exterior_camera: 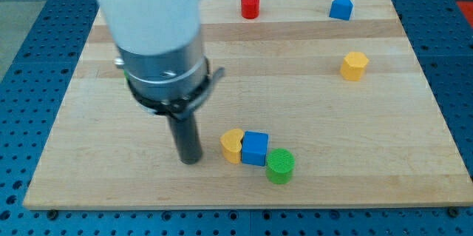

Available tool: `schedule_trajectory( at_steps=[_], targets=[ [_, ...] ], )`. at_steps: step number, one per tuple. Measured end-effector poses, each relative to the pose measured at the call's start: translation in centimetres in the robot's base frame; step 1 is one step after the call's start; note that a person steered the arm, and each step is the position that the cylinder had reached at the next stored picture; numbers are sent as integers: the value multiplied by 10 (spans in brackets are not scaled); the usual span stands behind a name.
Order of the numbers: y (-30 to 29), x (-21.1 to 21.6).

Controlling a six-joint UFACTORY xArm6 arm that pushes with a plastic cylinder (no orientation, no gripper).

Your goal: Move your arm closer to the green star

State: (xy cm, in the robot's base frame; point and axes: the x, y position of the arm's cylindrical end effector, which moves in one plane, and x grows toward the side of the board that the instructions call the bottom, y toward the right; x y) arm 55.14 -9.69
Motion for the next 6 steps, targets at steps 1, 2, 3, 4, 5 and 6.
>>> schedule_trajectory(
  at_steps=[1,2,3,4,5,6],
  targets=[
    [-44,-30],
    [-84,-60],
    [-112,-87],
    [-133,-114],
    [-144,-144],
    [-147,-169]
  ],
)
